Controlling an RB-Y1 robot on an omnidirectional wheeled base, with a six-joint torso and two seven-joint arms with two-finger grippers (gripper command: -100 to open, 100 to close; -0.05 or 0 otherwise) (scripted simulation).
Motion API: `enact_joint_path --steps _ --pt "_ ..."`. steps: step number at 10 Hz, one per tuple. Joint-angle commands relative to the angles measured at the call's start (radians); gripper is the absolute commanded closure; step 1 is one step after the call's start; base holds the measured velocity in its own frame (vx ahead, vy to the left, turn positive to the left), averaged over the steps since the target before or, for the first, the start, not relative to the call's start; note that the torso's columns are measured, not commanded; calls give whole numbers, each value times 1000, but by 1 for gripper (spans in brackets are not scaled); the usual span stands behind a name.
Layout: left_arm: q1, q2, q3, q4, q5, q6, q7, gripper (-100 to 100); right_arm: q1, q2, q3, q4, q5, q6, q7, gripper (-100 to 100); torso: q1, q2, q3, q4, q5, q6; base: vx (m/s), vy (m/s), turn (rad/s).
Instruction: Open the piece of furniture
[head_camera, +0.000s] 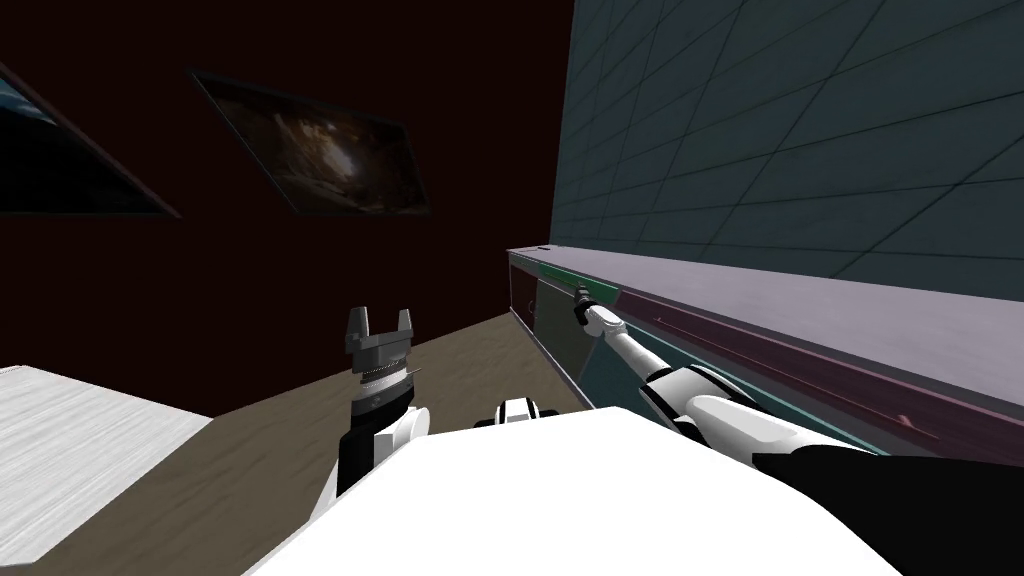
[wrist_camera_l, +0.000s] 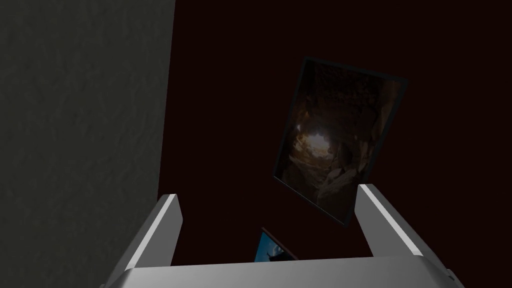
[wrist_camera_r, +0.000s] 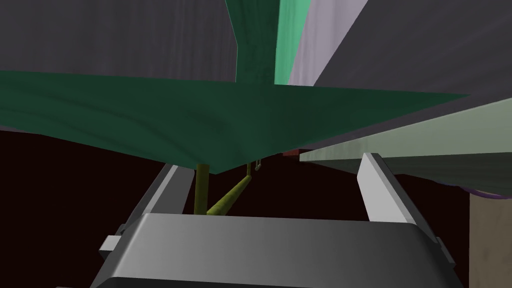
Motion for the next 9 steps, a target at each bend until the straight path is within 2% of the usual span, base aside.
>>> enact_joint_path --steps 1,2,3,4,6,7,8,9 --pt "0 0 0 0 0 0 0 0 -14 3 21 19 -1 71 -5 -100 5 -4 -2 -1 2 6 2 -17 16" --pt "1 0 0 0 0 0 0 0 -14 3 21 19 -1 83 -5 -100 7 -6 -3 -1 2 9 24 25 -28" --pt "1 0 0 0 0 0 0 0 -67 8 78 59 13 111 -41 -100 6 -6 -3 0 3 10 -139 -117 247" --pt "0 0 0 0 0 0 0 0 -80 8 98 68 13 139 -41 -100 2 -1 -2 1 2 -2 -183 -175 292" --pt "0 0 0 0 0 0 0 0 -80 8 98 68 13 196 -41 -100 9 -1 0 0 3 5 -51 -63 77" --pt "1 0 0 0 0 0 0 0 -80 8 98 68 13 205 -41 -100 9 -2 0 1 4 9 13 13 -14" --pt "1 0 0 0 0 0 0 0 -130 14 150 110 27 237 -78 -100 7 0 0 1 3 10 -126 -100 247" --pt "0 0 0 0 0 0 0 0 -146 14 175 117 27 266 -78 -100 3 4 2 2 2 -2 -193 -146 283"
